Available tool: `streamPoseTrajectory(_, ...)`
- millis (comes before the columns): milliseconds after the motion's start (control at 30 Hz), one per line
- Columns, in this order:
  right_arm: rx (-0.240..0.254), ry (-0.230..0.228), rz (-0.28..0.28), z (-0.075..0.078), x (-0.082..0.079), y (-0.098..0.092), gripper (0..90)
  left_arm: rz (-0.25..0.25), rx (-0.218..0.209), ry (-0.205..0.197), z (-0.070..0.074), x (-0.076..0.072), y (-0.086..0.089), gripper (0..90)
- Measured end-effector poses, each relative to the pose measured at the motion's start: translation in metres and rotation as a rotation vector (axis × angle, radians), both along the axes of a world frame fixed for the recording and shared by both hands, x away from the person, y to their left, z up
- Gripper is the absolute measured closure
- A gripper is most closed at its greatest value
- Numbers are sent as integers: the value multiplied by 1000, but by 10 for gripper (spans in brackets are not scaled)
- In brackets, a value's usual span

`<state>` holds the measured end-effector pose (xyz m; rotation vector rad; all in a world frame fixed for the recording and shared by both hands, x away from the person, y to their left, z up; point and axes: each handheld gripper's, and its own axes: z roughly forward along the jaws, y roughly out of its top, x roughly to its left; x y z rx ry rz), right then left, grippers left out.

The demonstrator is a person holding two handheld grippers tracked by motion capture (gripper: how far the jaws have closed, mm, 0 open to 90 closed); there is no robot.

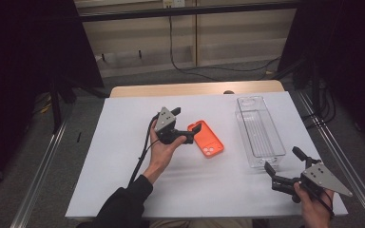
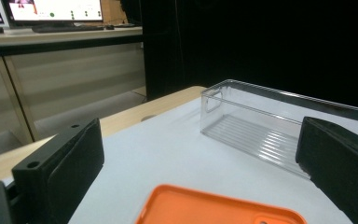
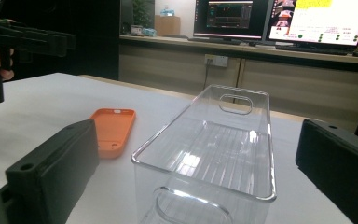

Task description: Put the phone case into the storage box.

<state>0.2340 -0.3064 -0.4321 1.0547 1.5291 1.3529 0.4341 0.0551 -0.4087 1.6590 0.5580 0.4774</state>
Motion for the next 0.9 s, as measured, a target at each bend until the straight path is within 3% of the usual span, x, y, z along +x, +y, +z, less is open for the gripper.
streamPoseTrajectory(100,1,2,3,0,0,0,0,-22,-13,14,-3,2,-5,11)
streamPoseTrajectory(267,2,4,2,0,0,0,0,-40,26,11,-7,7,-11,34)
streamPoseTrajectory(467,1,1,0,0,0,0,0,-32,26,6,-8,13,-20,62)
streamPoseTrajectory(633,3,2,3,0,0,0,0,-42,30,26,-10,20,-24,124)
streamPoseTrajectory(733,2,4,2,0,0,0,0,-17,74,17,-11,22,-26,186)
streamPoseTrajectory(900,2,3,5,0,0,0,0,-28,66,25,-12,26,-27,318)
